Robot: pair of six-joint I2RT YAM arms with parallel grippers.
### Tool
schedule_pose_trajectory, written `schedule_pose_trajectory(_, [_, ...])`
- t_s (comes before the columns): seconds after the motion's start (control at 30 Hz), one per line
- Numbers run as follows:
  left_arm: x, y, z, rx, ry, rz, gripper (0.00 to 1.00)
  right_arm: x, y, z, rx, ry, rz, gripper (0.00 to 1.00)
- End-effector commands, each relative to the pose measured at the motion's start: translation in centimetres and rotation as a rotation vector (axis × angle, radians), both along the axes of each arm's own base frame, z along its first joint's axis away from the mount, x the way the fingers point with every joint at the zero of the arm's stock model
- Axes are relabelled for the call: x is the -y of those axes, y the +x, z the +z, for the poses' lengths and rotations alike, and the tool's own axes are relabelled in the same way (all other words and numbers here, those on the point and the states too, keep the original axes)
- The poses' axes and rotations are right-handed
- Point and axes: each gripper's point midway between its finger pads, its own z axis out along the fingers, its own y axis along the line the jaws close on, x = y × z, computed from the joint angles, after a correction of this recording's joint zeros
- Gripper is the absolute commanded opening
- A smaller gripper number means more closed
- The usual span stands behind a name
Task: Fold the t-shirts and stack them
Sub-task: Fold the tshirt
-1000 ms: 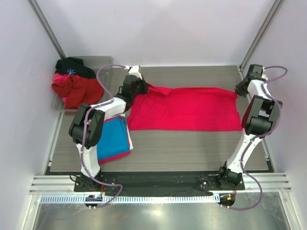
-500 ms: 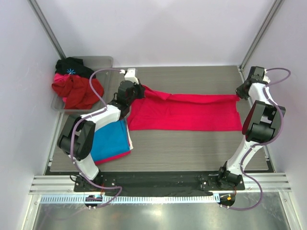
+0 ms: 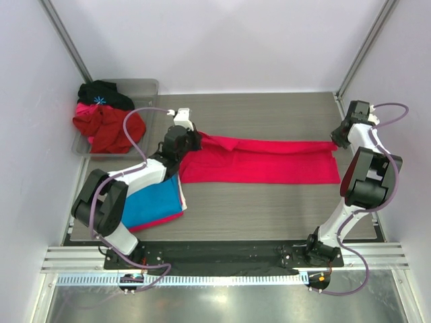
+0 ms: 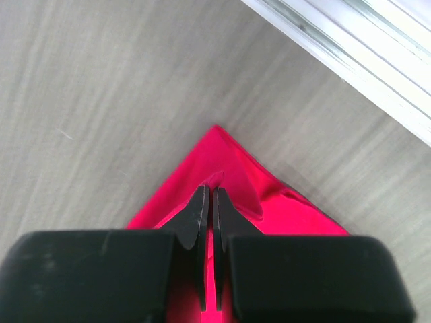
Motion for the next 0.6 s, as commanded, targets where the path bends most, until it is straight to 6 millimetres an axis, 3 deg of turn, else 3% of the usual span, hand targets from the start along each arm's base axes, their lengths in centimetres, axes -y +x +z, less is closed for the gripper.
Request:
schedule_pose_trajectory(0.0, [-0.6, -0.2, 2.0, 0.066, -0.031, 0.041, 0.0, 0.7, -0.5, 2.4, 0.063, -0.05, -0.049, 0.01])
schedule_pose_trajectory(0.2, [-1.2, -1.6, -1.0, -0.006, -0.049, 0.063, 0.0, 1.1, -2.8, 0.1, 0.025, -0.044, -0.104, 0.06])
schedule_pose_trajectory(0.3, [-1.2, -2.6, -2.3, -0.047, -0.076, 0.06, 0.0, 1.4, -4.3, -0.6, 0.018, -0.058, -0.162, 0.19])
schedule_pose_trajectory(0.33, [-1.0, -3.0, -2.6, -0.062, -0.082, 0.048, 0.03, 2.0, -4.7, 0.2, 0.038, -0.093, -0.194, 0.3])
schedule_pose_trajectory(0.37, [-0.8, -3.5, -2.6, -0.069, -0.092, 0.023, 0.14, 2.1, -5.0, 0.3, 0.05, -0.098, -0.213, 0.49])
schedule_pose_trajectory(0.4, [-0.8, -3.9, -3.0, -0.078, -0.093, 0.018, 0.2, 2.0, -5.8, -0.2, 0.04, -0.105, -0.223, 0.53])
schedule_pose_trajectory(0.53, [-1.3, -4.9, -1.6, -0.034, -0.117, 0.027, 0.4, 1.6, -6.4, 3.0, 0.126, -0.181, -0.209, 0.56])
schedule_pose_trajectory(0.57, [-1.4, -4.9, -1.2, -0.025, -0.122, 0.034, 0.42, 1.1, -6.3, 4.7, 0.168, -0.203, -0.19, 0.56])
